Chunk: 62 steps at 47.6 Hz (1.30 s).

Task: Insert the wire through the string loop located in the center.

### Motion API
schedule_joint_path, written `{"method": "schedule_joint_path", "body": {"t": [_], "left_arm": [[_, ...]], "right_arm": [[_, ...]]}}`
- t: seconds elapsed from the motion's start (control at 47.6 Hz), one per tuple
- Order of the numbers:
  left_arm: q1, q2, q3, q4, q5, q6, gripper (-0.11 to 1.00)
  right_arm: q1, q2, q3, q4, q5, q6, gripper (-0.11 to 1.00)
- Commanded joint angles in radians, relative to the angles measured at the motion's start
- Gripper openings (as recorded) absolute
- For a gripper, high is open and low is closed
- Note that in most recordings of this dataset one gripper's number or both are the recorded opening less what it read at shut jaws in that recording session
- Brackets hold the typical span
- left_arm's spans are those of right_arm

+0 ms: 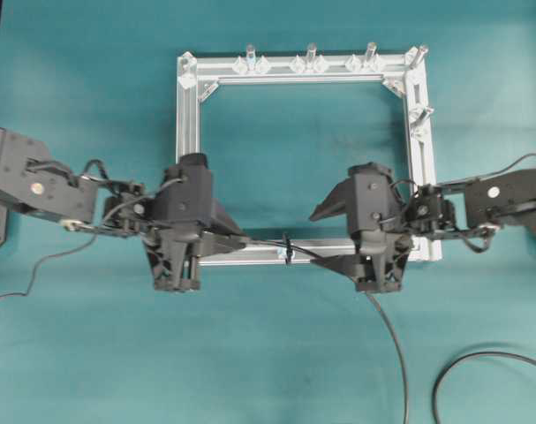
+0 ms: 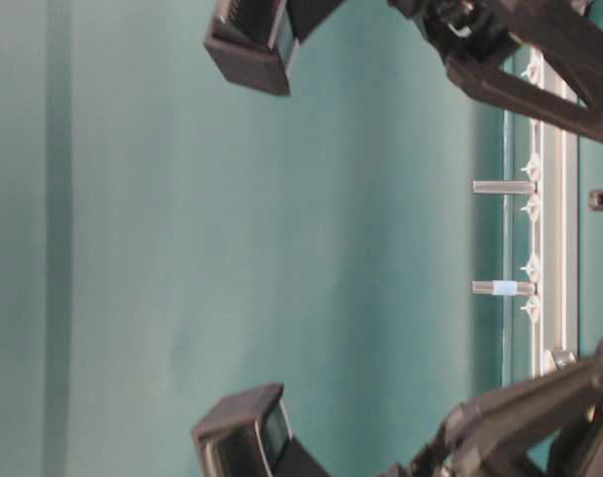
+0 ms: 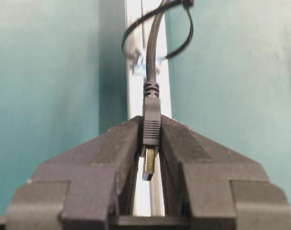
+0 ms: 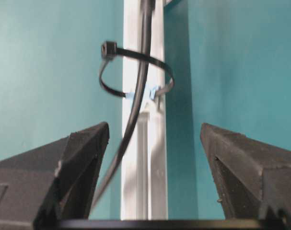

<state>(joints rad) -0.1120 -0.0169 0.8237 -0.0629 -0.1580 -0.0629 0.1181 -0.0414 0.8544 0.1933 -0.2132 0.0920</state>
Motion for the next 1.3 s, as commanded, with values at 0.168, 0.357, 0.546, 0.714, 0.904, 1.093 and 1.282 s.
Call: {"method": "schedule_joint_path", "body": {"t": [0.168,0.357,0.546,0.714,0.904,1.093,1.282], "left_arm": [[-0.002,-0.078,0.04,0.002,0.015,-0.015,0.13],[-0.005,-0.117,0.08,0.0,0.041,-0.021,0.13],[-0.005,-0.152,0.112,0.0,0.063,-0.043,0.13],[-0.005,-0.19,0.149,0.0,0.071,-0.055,0.13],[-0.006,-0.241,0.19,-0.002,0.087,-0.055,0.13],[-0.006,-0.318,0.23,-0.003,0.141,-0.057,0.13],[-0.006,-0.38,0.264,-0.003,0.172,-0.057,0.13]], "right_arm": [[0.002,-0.087,0.048,-0.003,-0.003,0.0,0.8],[0.002,-0.124,0.087,-0.003,-0.009,-0.002,0.8],[0.002,-0.152,0.115,-0.003,-0.015,-0.002,0.8],[0.002,-0.166,0.126,-0.002,-0.015,-0.002,0.8],[0.002,-0.166,0.127,-0.002,-0.015,-0.002,0.8],[0.002,-0.167,0.129,-0.003,-0.015,-0.002,0.8],[0.002,-0.167,0.129,-0.003,-0.015,-0.002,0.8]]}}
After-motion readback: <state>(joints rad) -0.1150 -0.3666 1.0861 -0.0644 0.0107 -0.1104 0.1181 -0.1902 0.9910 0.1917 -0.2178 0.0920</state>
